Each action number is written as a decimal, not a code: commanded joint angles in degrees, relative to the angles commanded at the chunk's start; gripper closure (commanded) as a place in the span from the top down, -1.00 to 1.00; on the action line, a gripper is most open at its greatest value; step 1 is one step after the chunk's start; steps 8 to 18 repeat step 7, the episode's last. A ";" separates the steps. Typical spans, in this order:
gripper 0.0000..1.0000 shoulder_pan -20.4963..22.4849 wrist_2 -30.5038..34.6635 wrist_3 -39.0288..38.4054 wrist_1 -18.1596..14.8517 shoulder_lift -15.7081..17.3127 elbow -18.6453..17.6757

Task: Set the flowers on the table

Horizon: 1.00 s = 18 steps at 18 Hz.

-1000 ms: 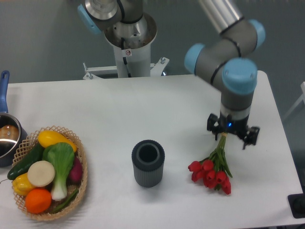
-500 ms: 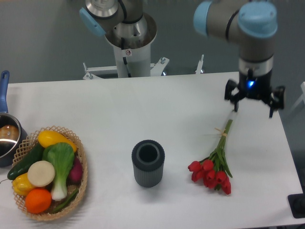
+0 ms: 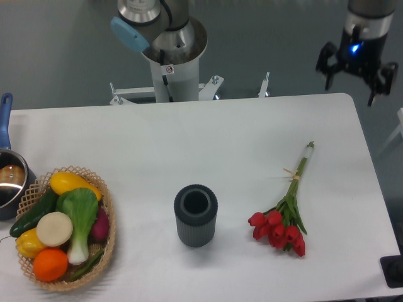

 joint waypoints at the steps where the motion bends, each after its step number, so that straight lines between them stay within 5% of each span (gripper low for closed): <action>1: 1.00 1.05 0.00 3.08 -0.27 0.44 0.00; 4: 1.00 2.38 -0.53 8.28 -1.32 0.62 -0.09; 18: 1.00 2.74 -0.79 8.56 -1.33 0.88 -0.35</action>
